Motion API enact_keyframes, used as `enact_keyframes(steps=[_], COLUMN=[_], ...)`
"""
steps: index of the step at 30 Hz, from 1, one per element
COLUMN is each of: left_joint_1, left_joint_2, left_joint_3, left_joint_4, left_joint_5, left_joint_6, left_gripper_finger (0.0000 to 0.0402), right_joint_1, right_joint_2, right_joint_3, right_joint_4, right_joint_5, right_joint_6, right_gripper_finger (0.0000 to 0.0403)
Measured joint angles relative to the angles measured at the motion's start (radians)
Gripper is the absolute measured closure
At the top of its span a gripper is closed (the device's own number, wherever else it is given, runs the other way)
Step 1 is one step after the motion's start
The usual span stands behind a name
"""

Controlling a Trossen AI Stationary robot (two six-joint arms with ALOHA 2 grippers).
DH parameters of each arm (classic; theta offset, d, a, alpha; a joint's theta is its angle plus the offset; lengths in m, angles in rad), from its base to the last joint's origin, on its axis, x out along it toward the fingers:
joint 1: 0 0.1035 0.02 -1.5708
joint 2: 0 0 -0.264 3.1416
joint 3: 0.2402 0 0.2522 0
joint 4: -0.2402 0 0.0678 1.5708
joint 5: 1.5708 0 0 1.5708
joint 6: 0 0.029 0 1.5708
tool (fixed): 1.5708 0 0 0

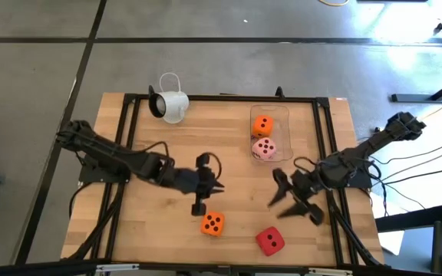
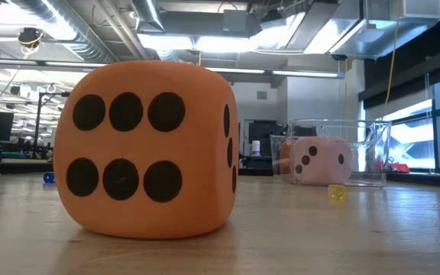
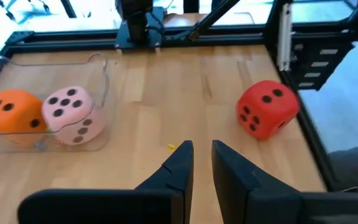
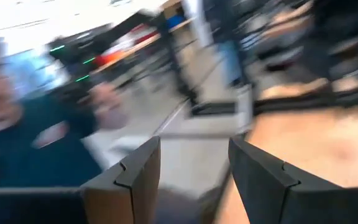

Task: Pick & Place Dice
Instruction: Put the large red die into the transparent bin

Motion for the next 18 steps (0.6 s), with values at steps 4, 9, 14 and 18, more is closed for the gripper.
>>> enact_keyframes(steps=[4, 9, 14, 18], left_joint_1=[-0.056, -0.108, -0.134, -0.147], left_joint_2=[0.003, 0.001, 0.001, 0.001], left_joint_3=[0.0, 0.0, 0.0, 0.0], left_joint_4=[0.019, 0.053, 0.065, 0.076], left_joint_5=[-0.069, -0.182, -0.232, -0.263], left_joint_6=[-0.033, -0.057, -0.08, -0.084], left_gripper_finger=[0.0351, 0.0351, 0.0352, 0.035], right_joint_1=[0.059, 0.141, 0.211, 0.248], right_joint_2=[0.0, 0.039, 0.136, 0.234], right_joint_3=[0.0, 0.0, 0.001, 0.003], right_joint_4=[-0.011, -0.013, -0.006, 0.038], right_joint_5=[-0.087, -0.156, -0.206, -0.232], right_joint_6=[0.058, 0.107, 0.168, 0.234], right_gripper_finger=[0.0213, 0.0213, 0.0213, 0.0213])
